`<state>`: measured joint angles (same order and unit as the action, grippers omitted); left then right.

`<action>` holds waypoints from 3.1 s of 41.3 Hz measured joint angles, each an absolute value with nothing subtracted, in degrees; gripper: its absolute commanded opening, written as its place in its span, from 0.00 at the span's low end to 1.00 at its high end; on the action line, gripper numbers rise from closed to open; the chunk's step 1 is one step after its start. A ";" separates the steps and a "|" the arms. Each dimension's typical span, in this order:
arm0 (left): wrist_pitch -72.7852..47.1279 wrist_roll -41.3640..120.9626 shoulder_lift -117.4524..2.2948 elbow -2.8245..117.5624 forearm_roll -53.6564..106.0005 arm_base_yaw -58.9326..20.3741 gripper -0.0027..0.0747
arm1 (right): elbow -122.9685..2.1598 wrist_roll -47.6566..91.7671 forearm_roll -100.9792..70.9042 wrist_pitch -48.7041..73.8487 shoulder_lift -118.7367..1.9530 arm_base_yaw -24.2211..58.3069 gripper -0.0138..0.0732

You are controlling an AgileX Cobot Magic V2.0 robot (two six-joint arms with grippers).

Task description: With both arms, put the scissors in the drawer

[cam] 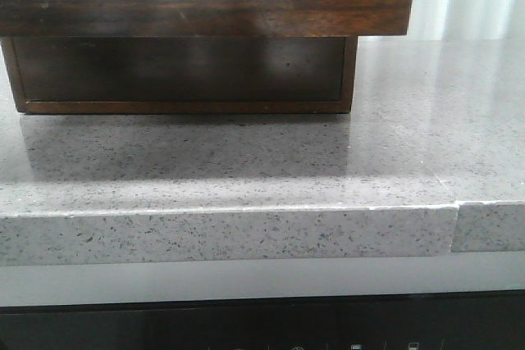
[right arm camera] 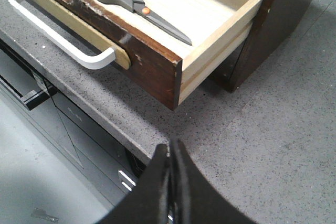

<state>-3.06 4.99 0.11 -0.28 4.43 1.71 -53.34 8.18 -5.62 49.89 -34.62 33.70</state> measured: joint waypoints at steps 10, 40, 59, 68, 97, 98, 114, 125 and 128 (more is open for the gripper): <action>-3.67 4.75 0.11 -0.28 3.84 1.71 0.01 | -53.34 8.18 -5.62 49.89 -34.62 33.70 0.08; -4.08 4.65 0.11 -0.28 3.60 0.77 0.01 | -53.34 8.18 -5.62 49.89 -34.62 33.70 0.08; -4.08 4.65 0.11 -0.28 3.60 0.77 0.01 | -53.34 8.18 -5.62 49.99 -34.62 33.70 0.08; -4.08 4.65 0.11 -0.28 3.60 0.77 0.01 | -52.20 8.18 -5.62 48.88 -33.90 33.42 0.08; -4.08 4.65 0.11 -0.28 3.60 0.77 0.01 | -1.45 8.30 -4.63 9.93 0.60 2.75 0.08; -4.08 4.65 0.11 -0.28 3.60 0.77 0.01 | -0.42 8.30 -4.63 8.92 0.60 2.75 0.08; -4.08 4.65 0.11 -0.28 3.60 0.77 0.01 | 1.43 8.30 -4.63 4.72 0.60 2.75 0.08; -4.08 4.65 0.11 -0.28 3.60 0.77 0.01 | 1.43 6.12 -3.33 2.96 0.60 2.75 0.08; -4.08 4.65 0.11 -0.28 3.60 0.77 0.01 | 1.43 2.53 -1.68 2.01 0.60 2.75 0.08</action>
<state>-4.08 4.65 0.11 -0.28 3.60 0.77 1.43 2.53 -1.68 2.01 0.60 2.75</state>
